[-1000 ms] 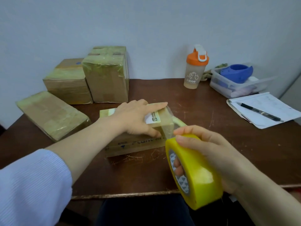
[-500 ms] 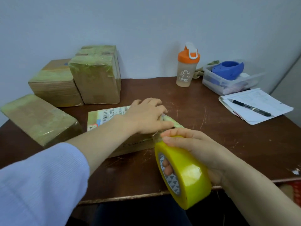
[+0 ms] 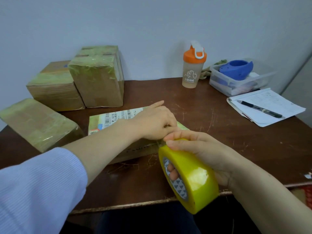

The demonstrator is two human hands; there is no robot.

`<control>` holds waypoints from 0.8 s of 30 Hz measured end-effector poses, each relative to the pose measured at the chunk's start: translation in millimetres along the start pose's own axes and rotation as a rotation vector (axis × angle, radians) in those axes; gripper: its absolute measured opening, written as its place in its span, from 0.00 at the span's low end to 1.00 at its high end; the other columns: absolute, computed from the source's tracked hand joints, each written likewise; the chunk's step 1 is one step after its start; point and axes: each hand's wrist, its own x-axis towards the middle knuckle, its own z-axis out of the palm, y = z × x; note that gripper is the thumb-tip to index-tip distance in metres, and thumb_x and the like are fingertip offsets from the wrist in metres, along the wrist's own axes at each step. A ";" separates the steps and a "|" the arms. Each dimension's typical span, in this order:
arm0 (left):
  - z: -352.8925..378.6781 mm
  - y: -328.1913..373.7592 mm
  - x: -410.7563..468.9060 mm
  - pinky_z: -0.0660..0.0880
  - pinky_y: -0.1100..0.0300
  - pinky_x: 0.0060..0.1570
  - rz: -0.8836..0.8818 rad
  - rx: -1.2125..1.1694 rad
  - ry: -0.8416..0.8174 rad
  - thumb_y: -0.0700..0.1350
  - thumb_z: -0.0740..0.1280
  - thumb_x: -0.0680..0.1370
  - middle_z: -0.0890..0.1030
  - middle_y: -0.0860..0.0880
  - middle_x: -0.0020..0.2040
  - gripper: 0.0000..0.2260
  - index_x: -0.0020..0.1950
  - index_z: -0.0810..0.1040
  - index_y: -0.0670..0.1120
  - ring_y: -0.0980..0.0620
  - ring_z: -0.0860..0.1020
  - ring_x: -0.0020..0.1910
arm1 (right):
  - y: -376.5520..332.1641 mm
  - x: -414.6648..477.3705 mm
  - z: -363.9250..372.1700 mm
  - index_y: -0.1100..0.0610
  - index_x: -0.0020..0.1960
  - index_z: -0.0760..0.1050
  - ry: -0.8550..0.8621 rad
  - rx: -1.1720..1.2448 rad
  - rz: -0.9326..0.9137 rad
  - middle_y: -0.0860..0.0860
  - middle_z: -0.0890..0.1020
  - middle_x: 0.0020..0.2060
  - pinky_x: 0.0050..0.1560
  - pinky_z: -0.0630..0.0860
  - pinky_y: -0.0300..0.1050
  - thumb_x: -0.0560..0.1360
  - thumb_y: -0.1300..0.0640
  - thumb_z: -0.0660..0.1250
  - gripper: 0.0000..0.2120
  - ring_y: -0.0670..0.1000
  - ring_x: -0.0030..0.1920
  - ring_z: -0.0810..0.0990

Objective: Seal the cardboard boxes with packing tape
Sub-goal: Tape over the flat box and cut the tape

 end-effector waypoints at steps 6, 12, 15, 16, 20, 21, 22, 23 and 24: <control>-28.7 8.1 -0.4 0.33 0.57 0.70 -0.237 -0.548 -0.049 0.51 0.59 0.79 0.64 0.57 0.74 0.20 0.71 0.68 0.53 0.60 0.51 0.75 | -1.5 -2.2 2.1 0.61 0.56 0.74 0.007 0.005 -0.001 0.65 0.80 0.31 0.33 0.79 0.48 0.72 0.60 0.69 0.13 0.60 0.28 0.80; -45.7 -19.5 -58.5 0.44 0.46 0.74 -0.497 -0.071 -0.407 0.70 0.63 0.58 0.49 0.50 0.77 0.54 0.77 0.41 0.57 0.48 0.46 0.76 | -0.6 -4.8 1.4 0.60 0.57 0.74 0.009 0.012 0.004 0.66 0.80 0.33 0.33 0.79 0.48 0.70 0.59 0.71 0.17 0.60 0.29 0.80; -42.9 -25.8 -65.1 0.60 0.55 0.67 -0.517 -0.301 -0.334 0.70 0.71 0.60 0.61 0.53 0.71 0.54 0.77 0.44 0.57 0.49 0.61 0.70 | -5.7 -9.2 2.8 0.57 0.60 0.74 -0.030 -0.024 0.018 0.66 0.80 0.35 0.34 0.79 0.48 0.64 0.58 0.74 0.25 0.60 0.30 0.80; -44.9 -30.7 -65.2 0.62 0.59 0.64 -0.513 -0.409 -0.317 0.68 0.73 0.61 0.62 0.56 0.72 0.52 0.77 0.49 0.57 0.54 0.64 0.68 | -9.8 -12.6 2.5 0.56 0.62 0.73 -0.054 -0.026 0.012 0.66 0.80 0.36 0.35 0.79 0.49 0.63 0.61 0.75 0.28 0.61 0.31 0.81; -58.4 -44.2 -70.1 0.67 0.60 0.65 -0.499 -0.749 -0.413 0.70 0.72 0.60 0.68 0.66 0.69 0.38 0.67 0.72 0.60 0.65 0.71 0.62 | -43.0 -25.6 -1.5 0.49 0.66 0.68 -0.157 0.098 -0.138 0.68 0.81 0.40 0.37 0.81 0.51 0.62 0.65 0.64 0.33 0.61 0.35 0.83; -59.3 -44.9 -71.3 0.68 0.59 0.64 -0.499 -0.765 -0.427 0.71 0.71 0.61 0.73 0.64 0.65 0.33 0.64 0.76 0.60 0.64 0.74 0.60 | -53.2 -24.4 -1.1 0.48 0.68 0.65 -0.177 0.119 -0.173 0.67 0.82 0.41 0.38 0.81 0.51 0.62 0.66 0.64 0.36 0.61 0.36 0.83; -59.5 -44.0 -70.9 0.70 0.59 0.62 -0.508 -0.730 -0.400 0.71 0.69 0.63 0.79 0.62 0.60 0.29 0.60 0.79 0.60 0.62 0.77 0.57 | -63.1 -20.3 0.6 0.48 0.70 0.63 -0.179 0.115 -0.196 0.67 0.82 0.41 0.38 0.81 0.52 0.62 0.67 0.65 0.38 0.61 0.37 0.84; -58.5 -42.6 -68.9 0.71 0.61 0.59 -0.523 -0.640 -0.324 0.69 0.67 0.65 0.81 0.60 0.55 0.26 0.58 0.81 0.59 0.61 0.79 0.55 | -72.3 -13.8 2.9 0.49 0.72 0.60 -0.165 0.097 -0.207 0.67 0.82 0.41 0.39 0.82 0.52 0.63 0.66 0.65 0.39 0.60 0.37 0.84; -56.5 -40.8 -66.2 0.71 0.65 0.56 -0.535 -0.530 -0.219 0.67 0.65 0.69 0.82 0.60 0.54 0.23 0.59 0.81 0.57 0.60 0.79 0.54 | -80.2 -5.0 5.9 0.50 0.72 0.59 -0.143 0.081 -0.210 0.66 0.83 0.41 0.40 0.82 0.53 0.65 0.65 0.64 0.38 0.60 0.37 0.84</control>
